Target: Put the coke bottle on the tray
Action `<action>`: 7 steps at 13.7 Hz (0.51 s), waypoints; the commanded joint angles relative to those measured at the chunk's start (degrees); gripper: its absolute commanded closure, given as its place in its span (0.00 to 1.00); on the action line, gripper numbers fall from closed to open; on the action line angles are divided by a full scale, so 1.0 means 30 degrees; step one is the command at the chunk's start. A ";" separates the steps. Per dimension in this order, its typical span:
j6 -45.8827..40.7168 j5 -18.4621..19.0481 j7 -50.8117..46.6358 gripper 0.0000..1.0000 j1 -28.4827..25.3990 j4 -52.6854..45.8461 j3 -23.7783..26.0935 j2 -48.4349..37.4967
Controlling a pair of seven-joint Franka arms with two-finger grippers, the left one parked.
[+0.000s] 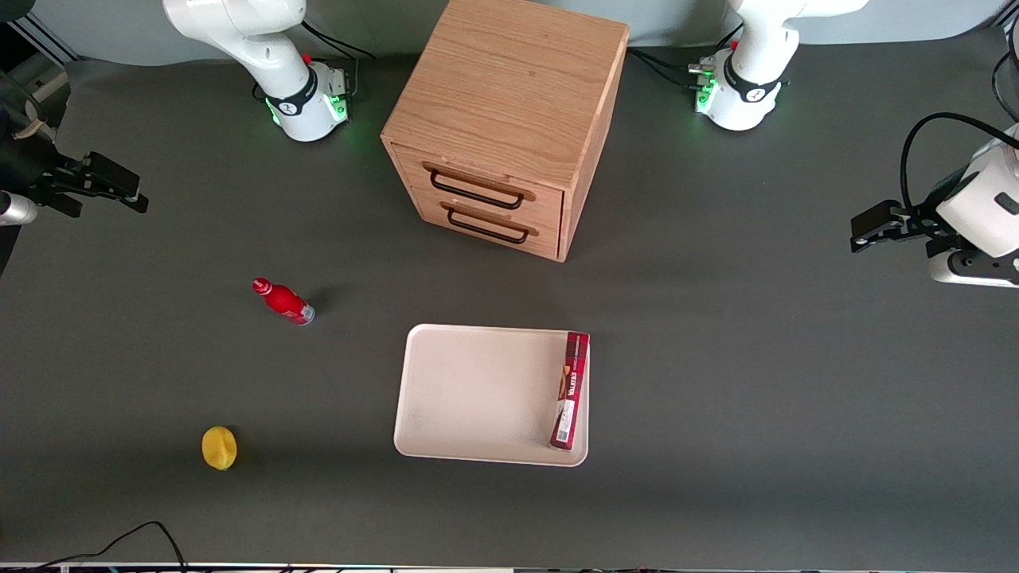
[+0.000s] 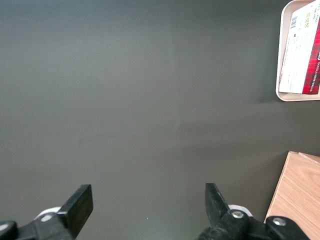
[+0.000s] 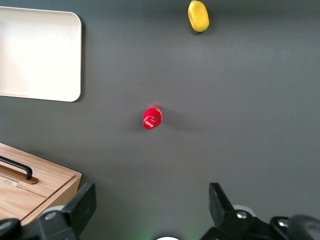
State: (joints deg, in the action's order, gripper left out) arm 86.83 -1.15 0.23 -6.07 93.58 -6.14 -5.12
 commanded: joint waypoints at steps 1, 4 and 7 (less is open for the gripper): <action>-0.0321 -0.0378 -0.0018 0.00 0.0236 0.0007 0.0201 -0.0312; -0.0292 -0.0377 0.0128 0.00 0.0207 0.0038 0.0231 -0.0110; 0.0144 -0.0406 -0.0048 0.00 0.0236 0.1492 0.0231 0.0099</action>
State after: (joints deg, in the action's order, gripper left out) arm 86.50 -1.16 0.23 -6.07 94.46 -5.93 -4.64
